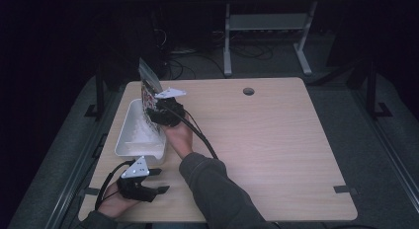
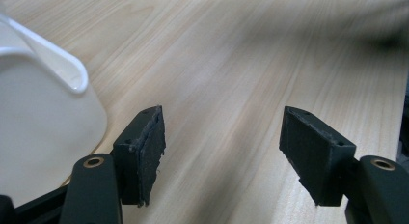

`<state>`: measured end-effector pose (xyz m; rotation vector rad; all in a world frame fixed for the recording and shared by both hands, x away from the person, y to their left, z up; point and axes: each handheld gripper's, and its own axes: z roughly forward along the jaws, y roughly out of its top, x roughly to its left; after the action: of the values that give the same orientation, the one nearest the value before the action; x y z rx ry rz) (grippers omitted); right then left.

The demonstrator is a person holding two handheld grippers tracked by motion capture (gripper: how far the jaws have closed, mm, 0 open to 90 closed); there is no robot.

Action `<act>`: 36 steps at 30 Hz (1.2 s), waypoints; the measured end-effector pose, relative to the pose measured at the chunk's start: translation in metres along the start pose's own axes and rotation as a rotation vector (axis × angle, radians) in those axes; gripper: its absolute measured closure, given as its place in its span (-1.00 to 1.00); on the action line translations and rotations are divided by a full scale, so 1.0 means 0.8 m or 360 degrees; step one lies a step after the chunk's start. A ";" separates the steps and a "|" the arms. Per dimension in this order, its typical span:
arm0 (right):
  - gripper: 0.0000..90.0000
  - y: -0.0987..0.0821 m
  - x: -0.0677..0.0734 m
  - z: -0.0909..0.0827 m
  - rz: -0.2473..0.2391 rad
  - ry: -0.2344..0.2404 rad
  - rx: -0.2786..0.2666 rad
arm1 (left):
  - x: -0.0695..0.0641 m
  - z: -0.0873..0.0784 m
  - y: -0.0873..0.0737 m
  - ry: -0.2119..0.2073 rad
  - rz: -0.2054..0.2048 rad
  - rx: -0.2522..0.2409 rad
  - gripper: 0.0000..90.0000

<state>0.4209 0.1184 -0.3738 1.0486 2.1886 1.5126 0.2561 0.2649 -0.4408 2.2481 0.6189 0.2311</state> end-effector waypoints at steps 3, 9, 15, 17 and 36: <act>0.01 -0.002 -0.002 -0.001 0.0002 0.0009 -0.0004 | 0.000 0.001 0.000 -0.0002 0.0003 0.0004 -0.28; -0.09 -0.003 -0.005 -0.006 0.0034 0.0053 0.0005 | 0.000 0.000 0.000 0.0001 -0.0003 0.0002 -0.28; -0.16 -0.006 -0.010 -0.010 0.0039 0.0099 0.0045 | 0.001 0.000 0.000 0.0000 -0.0002 0.0004 -0.28; -0.16 -0.008 -0.011 -0.011 0.0041 0.0115 0.0054 | 0.001 0.000 0.000 0.0000 -0.0001 0.0004 -0.28; -0.25 -0.027 -0.036 -0.061 0.0044 0.0245 0.0101 | -0.001 0.000 0.000 0.0015 0.0018 0.0011 -0.28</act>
<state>0.4035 0.0604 -0.3777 1.0167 2.3492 1.5942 0.2556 0.2642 -0.4405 2.2589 0.6128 0.2456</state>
